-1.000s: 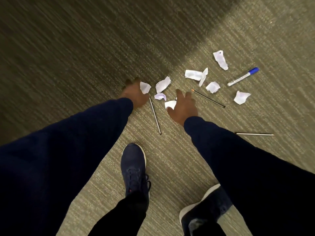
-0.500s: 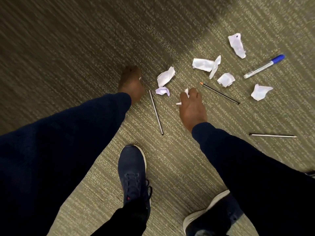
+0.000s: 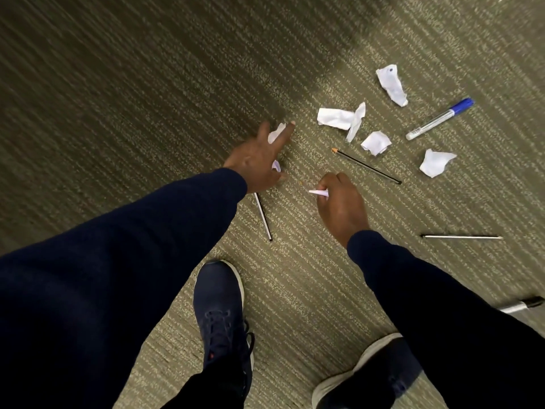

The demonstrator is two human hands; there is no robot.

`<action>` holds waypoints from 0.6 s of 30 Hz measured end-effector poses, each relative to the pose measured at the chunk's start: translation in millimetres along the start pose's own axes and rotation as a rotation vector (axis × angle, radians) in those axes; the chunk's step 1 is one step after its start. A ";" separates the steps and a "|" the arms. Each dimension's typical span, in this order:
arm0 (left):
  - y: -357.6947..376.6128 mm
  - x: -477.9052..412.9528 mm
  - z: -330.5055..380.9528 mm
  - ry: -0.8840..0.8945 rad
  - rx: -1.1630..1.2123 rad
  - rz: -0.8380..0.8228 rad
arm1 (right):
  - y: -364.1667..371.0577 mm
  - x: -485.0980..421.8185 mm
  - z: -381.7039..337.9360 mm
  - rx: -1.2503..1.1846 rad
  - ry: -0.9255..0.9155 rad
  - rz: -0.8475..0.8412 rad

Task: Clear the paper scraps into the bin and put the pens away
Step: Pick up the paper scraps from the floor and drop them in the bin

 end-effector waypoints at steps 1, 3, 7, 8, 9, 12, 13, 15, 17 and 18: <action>1.3 -2.9 2.0 -0.007 -0.016 -0.020 | 1.1 1.0 2.2 -0.009 0.005 -0.002; 0.7 -8.5 6.0 -0.048 0.016 -0.024 | 2.3 2.1 7.0 -0.027 0.027 0.003; -1.3 -13.8 7.7 -0.096 0.118 -0.005 | -1.5 5.0 15.4 -0.092 0.076 0.029; -1.6 -13.2 7.5 -0.118 0.159 0.007 | -4.3 6.3 16.4 -0.121 0.093 0.042; -2.8 -11.5 8.3 -0.144 0.216 0.032 | -8.0 7.6 17.4 -0.162 0.119 0.058; -14.0 3.3 16.5 -0.266 0.610 0.097 | -24.5 13.4 14.7 -0.335 0.250 0.111; -20.4 12.6 21.4 -0.313 0.774 0.088 | -31.9 16.2 12.0 -0.384 0.304 0.121; -35.9 36.1 32.3 -0.392 0.990 0.071 | -49.2 22.4 3.2 -0.457 0.404 0.127; -51.3 62.4 43.0 -0.471 1.089 0.054 | -70.8 29.3 -9.5 -0.468 0.444 0.109; -59.0 76.3 48.9 -0.511 1.130 0.043 | -82.6 33.2 -17.0 -0.466 0.452 0.093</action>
Point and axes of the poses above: each hand's wrist, its own x-axis away from the middle knuckle, its own y-axis out of the palm, z = x × y, the point moved 1 cm from there along -x, towards the middle knuckle, and after that the axes turned 4 degrees about -y, right-handed, at the moved point
